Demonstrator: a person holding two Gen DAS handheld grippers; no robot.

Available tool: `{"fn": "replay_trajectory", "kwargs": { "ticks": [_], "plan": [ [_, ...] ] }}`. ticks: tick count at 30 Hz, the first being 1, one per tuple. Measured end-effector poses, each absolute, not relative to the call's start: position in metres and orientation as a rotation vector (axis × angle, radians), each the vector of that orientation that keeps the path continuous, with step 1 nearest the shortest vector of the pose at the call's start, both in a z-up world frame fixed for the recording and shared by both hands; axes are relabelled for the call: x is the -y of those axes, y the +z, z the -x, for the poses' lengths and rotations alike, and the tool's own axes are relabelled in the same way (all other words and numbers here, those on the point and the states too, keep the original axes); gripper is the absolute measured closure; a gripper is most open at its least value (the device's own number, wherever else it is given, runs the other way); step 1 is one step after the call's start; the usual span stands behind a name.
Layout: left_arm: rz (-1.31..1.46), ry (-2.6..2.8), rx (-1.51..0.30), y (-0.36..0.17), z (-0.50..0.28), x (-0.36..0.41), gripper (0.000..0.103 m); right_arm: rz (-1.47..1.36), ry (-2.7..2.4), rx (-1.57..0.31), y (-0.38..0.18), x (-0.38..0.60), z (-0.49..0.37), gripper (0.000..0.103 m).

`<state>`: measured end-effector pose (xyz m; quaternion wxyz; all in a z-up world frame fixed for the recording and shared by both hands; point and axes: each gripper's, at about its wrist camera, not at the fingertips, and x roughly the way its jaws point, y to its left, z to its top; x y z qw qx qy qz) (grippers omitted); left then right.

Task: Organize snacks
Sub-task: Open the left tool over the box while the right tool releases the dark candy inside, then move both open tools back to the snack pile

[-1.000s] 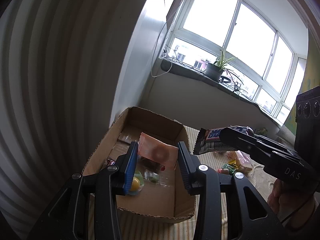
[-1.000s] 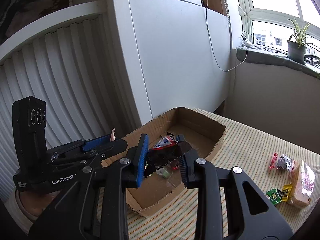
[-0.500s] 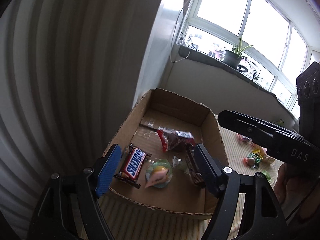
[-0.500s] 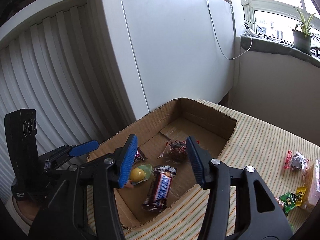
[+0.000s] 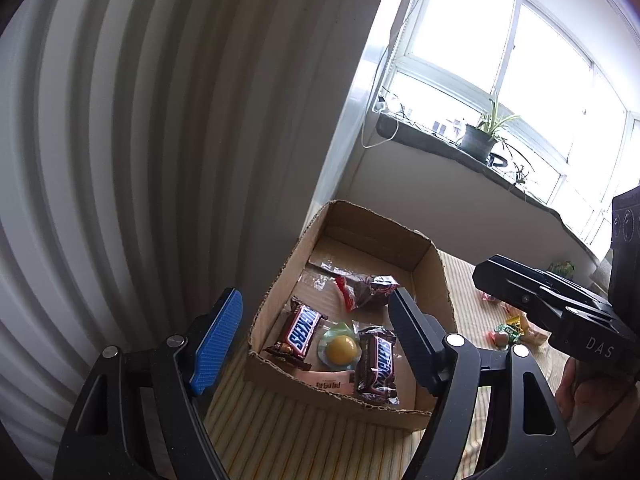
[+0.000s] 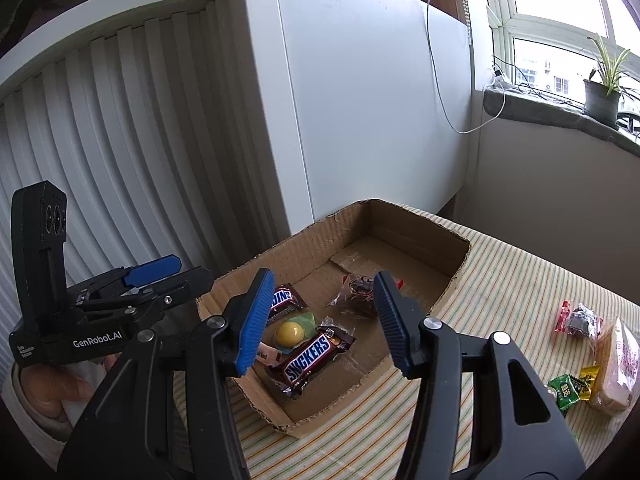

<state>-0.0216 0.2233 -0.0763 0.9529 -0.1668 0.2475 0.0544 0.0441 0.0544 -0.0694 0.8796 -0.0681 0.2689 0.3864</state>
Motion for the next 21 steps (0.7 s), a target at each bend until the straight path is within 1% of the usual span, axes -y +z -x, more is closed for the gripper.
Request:
{"fn": "replay_trajectory", "kwargs": {
  "ticks": [9, 16, 21],
  "plan": [
    [0.300, 0.103, -0.504, -0.067, 0.022, -0.206, 0.027, 0.105, 0.797, -0.551, -0.074, -0.031, -0.035, 0.049],
    [0.245, 0.066, -0.517, -0.058, 0.010, -0.170, 0.027, 0.047, 0.752, -0.551, -0.078, 0.018, -0.032, 0.049],
    [0.187, 0.016, -0.535, -0.055, 0.001, -0.131, 0.027, -0.010, 0.686, -0.537, -0.080, 0.069, -0.030, 0.049]
  ]
}}
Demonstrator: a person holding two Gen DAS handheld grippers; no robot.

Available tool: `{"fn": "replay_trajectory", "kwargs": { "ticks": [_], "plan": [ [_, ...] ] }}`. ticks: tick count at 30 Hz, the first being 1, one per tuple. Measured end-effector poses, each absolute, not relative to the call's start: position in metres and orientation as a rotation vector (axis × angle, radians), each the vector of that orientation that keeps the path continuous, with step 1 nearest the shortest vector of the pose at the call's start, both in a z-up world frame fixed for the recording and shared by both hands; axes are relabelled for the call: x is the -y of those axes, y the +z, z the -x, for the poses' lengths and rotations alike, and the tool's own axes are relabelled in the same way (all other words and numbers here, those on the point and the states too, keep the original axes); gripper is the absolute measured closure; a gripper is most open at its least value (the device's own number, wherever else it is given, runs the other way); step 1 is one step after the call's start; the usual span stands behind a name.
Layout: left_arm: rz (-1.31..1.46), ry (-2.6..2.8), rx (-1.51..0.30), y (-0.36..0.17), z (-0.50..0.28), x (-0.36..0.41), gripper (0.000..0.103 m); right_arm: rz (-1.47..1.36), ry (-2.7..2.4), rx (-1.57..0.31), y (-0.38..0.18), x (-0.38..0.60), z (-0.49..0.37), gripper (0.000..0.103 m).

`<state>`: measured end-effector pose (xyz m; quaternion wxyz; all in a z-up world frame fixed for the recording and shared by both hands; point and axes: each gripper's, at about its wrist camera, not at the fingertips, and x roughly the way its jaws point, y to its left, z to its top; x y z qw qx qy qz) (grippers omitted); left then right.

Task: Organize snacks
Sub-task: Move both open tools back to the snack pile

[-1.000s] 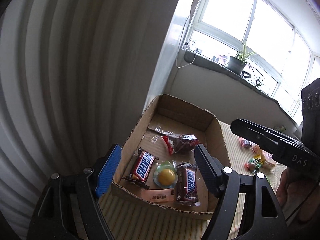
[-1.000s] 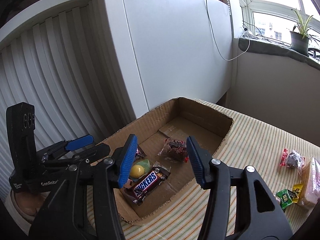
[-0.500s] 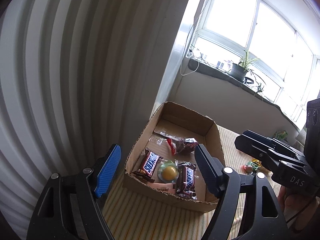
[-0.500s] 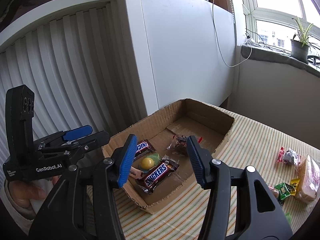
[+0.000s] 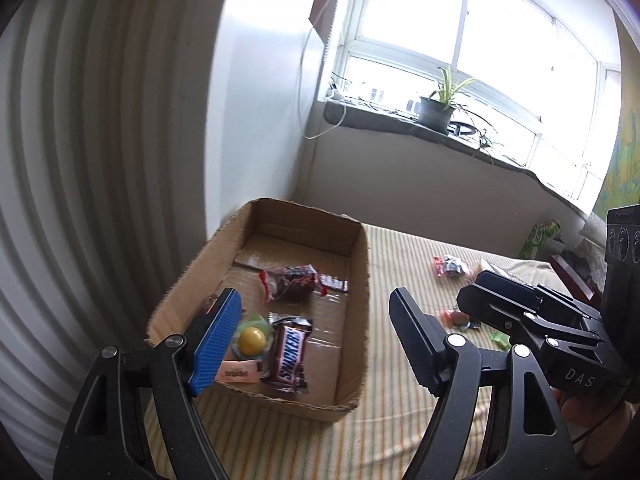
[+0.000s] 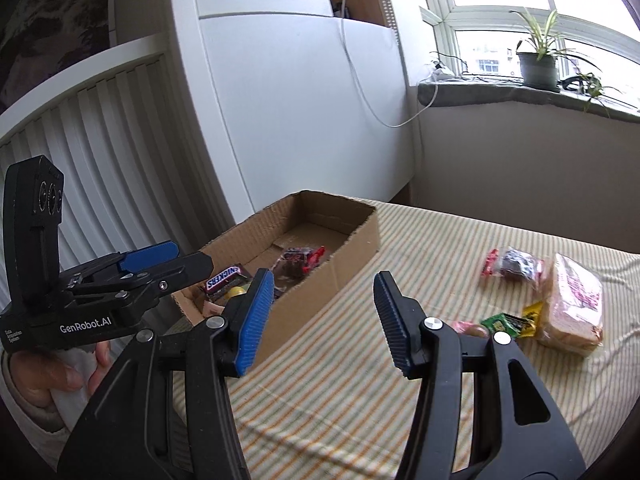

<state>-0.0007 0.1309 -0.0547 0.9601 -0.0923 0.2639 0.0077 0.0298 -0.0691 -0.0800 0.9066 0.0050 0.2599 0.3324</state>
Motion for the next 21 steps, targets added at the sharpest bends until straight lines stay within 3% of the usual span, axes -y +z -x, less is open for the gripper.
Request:
{"fn": "replay_trajectory", "kwargs": {
  "ticks": [3, 7, 14, 21],
  "plan": [
    [0.151, -0.024, -0.550, -0.055, -0.006, -0.103, 0.027, -0.028, 0.622, -0.532, -0.083, 0.103, -0.027, 0.048],
    [0.109, -0.093, -0.569, -0.057, -0.015, -0.063, 0.027, -0.062, 0.524, -0.528, -0.087, 0.154, -0.021, 0.039],
    [0.048, -0.234, -0.588, -0.062, -0.021, 0.001, 0.027, -0.106, 0.368, -0.557, -0.097, 0.226, -0.011, 0.039],
    [0.040, -0.259, -0.600, -0.061, -0.020, 0.013, 0.027, -0.092, 0.368, -0.544, -0.094, 0.227, -0.007, 0.039]
  ]
}}
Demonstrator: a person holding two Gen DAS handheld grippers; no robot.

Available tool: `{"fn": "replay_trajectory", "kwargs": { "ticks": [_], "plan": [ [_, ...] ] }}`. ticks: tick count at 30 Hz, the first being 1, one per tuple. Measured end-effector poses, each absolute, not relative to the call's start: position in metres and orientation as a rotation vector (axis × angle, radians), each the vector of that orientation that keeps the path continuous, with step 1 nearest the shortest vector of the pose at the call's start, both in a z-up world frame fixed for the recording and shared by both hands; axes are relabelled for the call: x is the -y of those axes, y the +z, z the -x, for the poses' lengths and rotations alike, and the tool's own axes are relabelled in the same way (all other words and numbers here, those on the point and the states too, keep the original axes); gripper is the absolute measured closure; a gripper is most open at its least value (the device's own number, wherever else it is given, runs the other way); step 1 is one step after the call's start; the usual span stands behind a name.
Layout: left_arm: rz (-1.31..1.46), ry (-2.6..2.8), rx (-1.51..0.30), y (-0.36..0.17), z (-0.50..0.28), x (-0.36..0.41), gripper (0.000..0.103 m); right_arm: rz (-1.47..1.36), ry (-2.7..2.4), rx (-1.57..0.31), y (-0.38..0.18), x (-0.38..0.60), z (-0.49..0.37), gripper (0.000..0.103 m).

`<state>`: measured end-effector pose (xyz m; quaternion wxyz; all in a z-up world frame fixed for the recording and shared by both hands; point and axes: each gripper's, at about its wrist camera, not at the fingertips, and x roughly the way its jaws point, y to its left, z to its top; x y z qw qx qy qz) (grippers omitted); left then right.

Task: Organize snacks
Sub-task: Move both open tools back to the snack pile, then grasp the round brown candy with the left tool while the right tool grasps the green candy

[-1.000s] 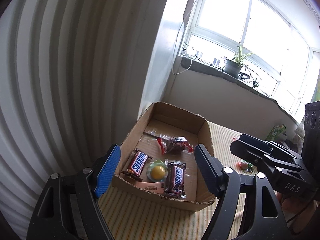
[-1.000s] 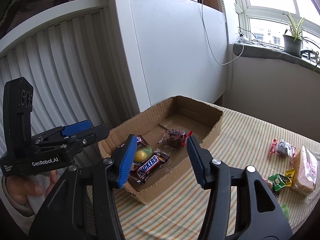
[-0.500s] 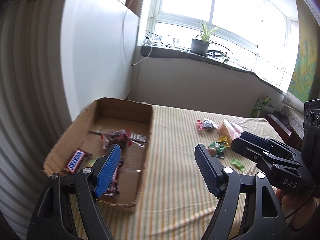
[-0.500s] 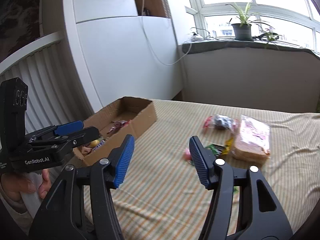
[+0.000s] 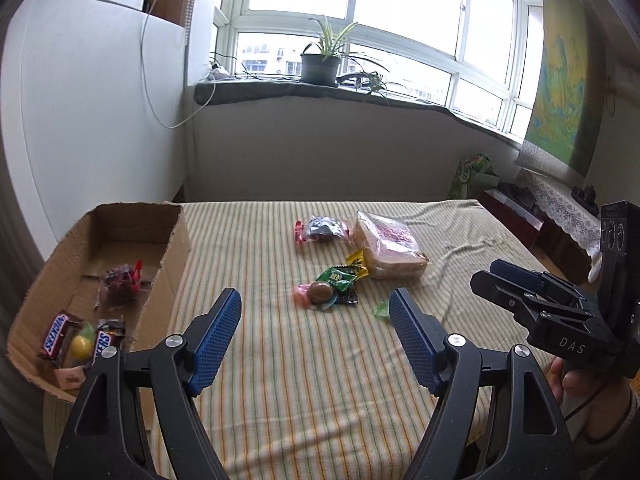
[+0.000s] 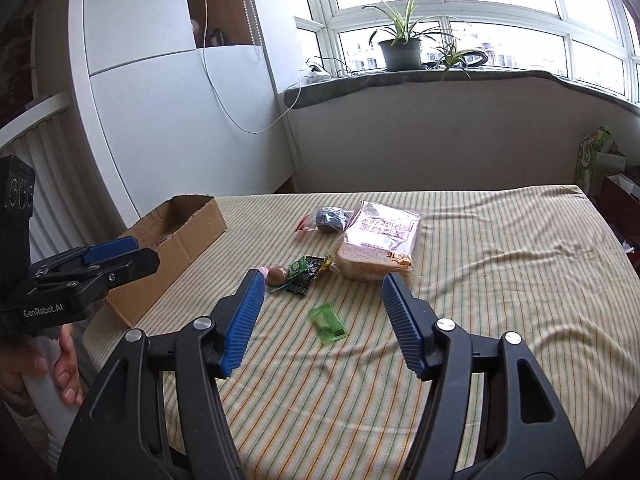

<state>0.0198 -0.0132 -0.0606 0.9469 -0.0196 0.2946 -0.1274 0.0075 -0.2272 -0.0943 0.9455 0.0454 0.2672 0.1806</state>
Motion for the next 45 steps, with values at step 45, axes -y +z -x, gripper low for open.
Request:
{"fn": "replay_trajectory", "kwargs": {
  "ticks": [45],
  "plan": [
    [0.093, -0.276, -0.932, -0.153, -0.116, 0.034, 0.022, 0.202, 0.419, -0.902, -0.175, 0.181, -0.088, 0.056]
  ]
}}
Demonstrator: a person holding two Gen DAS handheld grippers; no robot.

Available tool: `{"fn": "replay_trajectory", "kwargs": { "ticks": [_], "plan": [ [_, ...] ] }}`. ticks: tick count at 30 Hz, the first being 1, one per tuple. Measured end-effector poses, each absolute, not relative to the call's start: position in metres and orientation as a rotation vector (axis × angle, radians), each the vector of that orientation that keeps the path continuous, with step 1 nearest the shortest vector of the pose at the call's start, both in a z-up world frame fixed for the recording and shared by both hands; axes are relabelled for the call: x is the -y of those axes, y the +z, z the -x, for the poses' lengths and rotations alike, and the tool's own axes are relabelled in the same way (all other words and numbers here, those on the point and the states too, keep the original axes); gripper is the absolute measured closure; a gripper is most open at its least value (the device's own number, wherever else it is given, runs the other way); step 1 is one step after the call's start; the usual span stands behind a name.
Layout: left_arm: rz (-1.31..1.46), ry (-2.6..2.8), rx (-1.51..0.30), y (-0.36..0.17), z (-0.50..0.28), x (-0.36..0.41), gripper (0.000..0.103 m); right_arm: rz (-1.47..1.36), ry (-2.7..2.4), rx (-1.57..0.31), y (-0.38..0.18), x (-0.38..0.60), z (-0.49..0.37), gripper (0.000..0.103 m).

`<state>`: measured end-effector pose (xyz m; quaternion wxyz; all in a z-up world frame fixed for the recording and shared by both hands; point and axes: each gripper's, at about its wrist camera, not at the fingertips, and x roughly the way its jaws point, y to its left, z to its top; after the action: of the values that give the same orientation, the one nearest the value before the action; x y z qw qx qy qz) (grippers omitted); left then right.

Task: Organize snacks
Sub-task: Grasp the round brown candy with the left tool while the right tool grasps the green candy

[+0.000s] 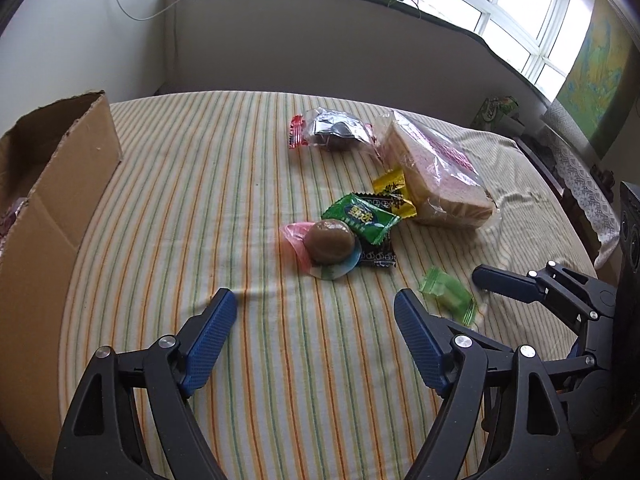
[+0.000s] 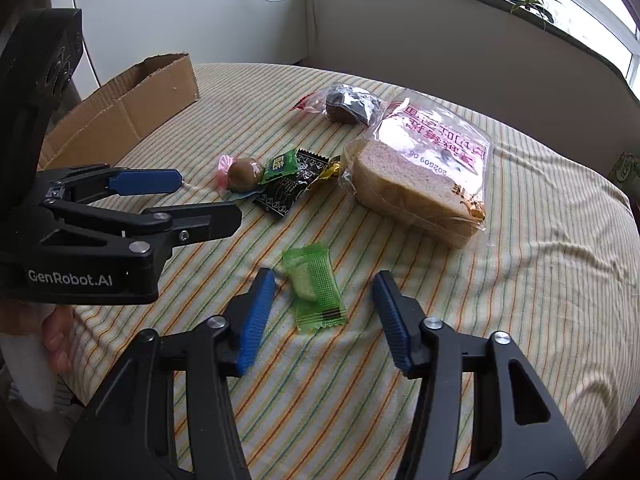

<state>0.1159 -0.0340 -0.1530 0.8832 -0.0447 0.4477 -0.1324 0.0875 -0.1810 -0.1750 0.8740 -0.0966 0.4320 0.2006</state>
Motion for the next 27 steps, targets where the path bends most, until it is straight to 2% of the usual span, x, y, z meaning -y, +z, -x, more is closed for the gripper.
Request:
{"fn": "replay_trajectory", "kwargs": {
  "ticks": [3, 5, 8, 10, 12, 13, 14, 27],
  "plan": [
    [0.105, -0.277, -0.932, -0.152, -0.125, 0.034, 0.024, 0.195, 0.426, -0.897, -0.175, 0.185, -0.089, 0.066],
    [0.108, -0.280, -0.925, -0.151, -0.129, 0.036, 0.024, 0.191, 0.424, -0.892, -0.174, 0.189, -0.088, 0.078],
    [0.088, -0.292, -0.916, -0.152, -0.134, 0.043, 0.028, 0.183, 0.431, -0.887, -0.173, 0.194, -0.086, 0.080],
    [0.053, -0.299, -0.907, -0.153, -0.135, 0.050, 0.039, 0.183, 0.433, -0.881, -0.173, 0.196, -0.085, 0.081],
    [0.029, -0.296, -0.900, -0.153, -0.135, 0.053, 0.060, 0.179, 0.434, -0.876, -0.173, 0.195, -0.084, 0.081],
    [0.028, -0.300, -0.900, -0.153, -0.136, 0.052, 0.065, 0.174, 0.433, -0.873, -0.173, 0.196, -0.084, 0.081],
    [0.029, -0.307, -0.899, -0.153, -0.136, 0.051, 0.074, 0.169, 0.433, -0.871, -0.173, 0.196, -0.083, 0.081],
    [0.079, -0.361, -0.852, -0.142, -0.115, 0.042, 0.077, 0.107, 0.396, -0.819, -0.166, 0.202, -0.065, 0.082]
  ]
}}
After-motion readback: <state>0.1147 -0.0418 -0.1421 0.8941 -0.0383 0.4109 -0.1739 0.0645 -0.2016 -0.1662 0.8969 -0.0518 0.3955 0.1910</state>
